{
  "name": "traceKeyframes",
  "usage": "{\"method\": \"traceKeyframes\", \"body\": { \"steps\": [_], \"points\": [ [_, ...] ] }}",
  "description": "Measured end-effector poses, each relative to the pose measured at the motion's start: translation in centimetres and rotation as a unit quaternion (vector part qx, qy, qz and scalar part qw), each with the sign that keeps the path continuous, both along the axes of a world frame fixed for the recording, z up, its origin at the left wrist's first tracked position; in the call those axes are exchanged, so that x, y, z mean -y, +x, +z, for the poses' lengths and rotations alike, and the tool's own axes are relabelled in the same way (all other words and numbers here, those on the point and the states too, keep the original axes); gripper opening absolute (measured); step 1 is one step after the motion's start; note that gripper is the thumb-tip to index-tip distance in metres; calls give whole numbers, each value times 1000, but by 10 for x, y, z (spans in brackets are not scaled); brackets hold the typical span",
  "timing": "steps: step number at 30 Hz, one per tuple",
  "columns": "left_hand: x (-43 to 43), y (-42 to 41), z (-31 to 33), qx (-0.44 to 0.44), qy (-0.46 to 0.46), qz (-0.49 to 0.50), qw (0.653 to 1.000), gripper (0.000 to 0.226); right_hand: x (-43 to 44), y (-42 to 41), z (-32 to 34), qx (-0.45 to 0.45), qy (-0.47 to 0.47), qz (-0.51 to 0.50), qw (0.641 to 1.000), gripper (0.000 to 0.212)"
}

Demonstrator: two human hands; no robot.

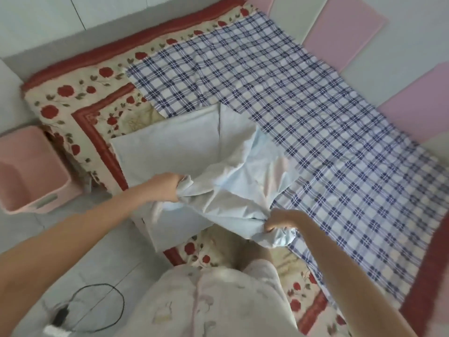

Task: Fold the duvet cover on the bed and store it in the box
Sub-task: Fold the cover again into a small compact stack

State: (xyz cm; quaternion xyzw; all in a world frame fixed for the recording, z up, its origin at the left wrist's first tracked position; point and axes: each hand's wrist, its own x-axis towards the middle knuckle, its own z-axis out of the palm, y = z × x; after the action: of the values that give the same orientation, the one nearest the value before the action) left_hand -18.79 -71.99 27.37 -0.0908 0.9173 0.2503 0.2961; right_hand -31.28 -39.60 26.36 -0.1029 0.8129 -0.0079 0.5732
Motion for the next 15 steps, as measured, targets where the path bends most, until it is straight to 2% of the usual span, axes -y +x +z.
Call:
{"method": "traceKeyframes", "body": {
  "steps": [1,2,3,5,6,8,9,10,13,15],
  "points": [
    [11,-8,15,-75,-12,5,997,24,8,-5,18,-76,-54,-65,994,12],
    [23,-26,31,-170,-26,9,985,21,17,-17,45,-187,-96,-129,969,9],
    [31,-48,56,-266,-34,17,963,14,28,-31,76,-323,-116,-157,926,10],
    [44,-97,116,-430,-23,29,902,10,49,-50,160,-560,-125,-183,798,17],
    [47,-115,148,-482,3,58,874,14,57,-52,199,-631,-146,-210,732,22],
    [55,-137,204,-560,69,107,818,17,69,-53,265,-718,-243,-261,598,31],
    [60,-140,216,-583,93,114,799,18,70,-51,280,-726,-289,-265,565,30],
    [66,-143,238,-602,98,99,786,20,72,-48,299,-722,-327,-274,545,28],
    [87,-134,270,-622,60,35,780,21,86,-31,314,-637,-383,-312,591,37],
    [102,-121,276,-650,12,-3,760,22,96,-15,314,-612,-401,-307,609,31]
  ]
}}
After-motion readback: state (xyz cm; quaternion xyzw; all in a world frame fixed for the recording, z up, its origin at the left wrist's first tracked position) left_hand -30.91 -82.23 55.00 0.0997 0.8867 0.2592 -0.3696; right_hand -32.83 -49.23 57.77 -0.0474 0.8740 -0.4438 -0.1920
